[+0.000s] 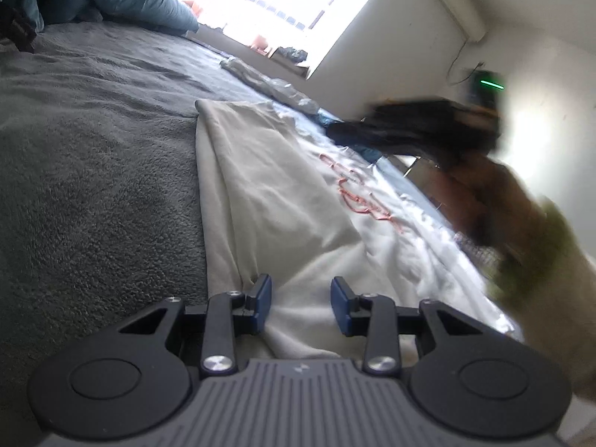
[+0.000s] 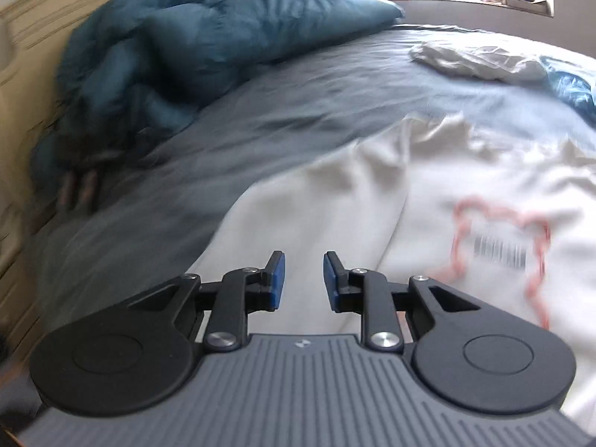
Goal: Fold clothes
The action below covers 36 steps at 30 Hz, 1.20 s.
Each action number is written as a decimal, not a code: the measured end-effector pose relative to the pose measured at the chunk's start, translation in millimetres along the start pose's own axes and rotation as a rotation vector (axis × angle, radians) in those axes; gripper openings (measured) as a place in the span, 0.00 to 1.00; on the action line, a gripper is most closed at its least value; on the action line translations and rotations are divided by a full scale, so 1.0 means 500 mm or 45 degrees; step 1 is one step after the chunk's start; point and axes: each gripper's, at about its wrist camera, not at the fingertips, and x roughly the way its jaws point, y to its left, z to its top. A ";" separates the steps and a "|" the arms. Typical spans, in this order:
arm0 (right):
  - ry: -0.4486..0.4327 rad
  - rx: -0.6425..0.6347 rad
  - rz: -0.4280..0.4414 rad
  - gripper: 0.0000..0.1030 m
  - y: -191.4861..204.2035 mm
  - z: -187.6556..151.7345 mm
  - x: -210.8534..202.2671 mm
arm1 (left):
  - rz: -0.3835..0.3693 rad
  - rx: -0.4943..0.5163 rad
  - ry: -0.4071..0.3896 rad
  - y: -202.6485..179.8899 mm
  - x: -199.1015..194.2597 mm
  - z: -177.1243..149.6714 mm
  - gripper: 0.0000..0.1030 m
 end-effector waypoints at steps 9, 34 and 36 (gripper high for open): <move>0.026 0.079 -0.211 0.05 -0.165 0.113 0.276 | 0.015 0.091 -0.005 -0.012 0.006 -0.002 0.35; 0.156 0.119 -0.062 0.18 -0.184 0.255 0.306 | -0.048 0.050 -0.009 0.006 0.015 -0.009 0.35; 0.246 0.121 -0.055 0.20 -0.182 0.247 0.333 | -0.051 0.047 -0.009 0.011 0.018 -0.007 0.35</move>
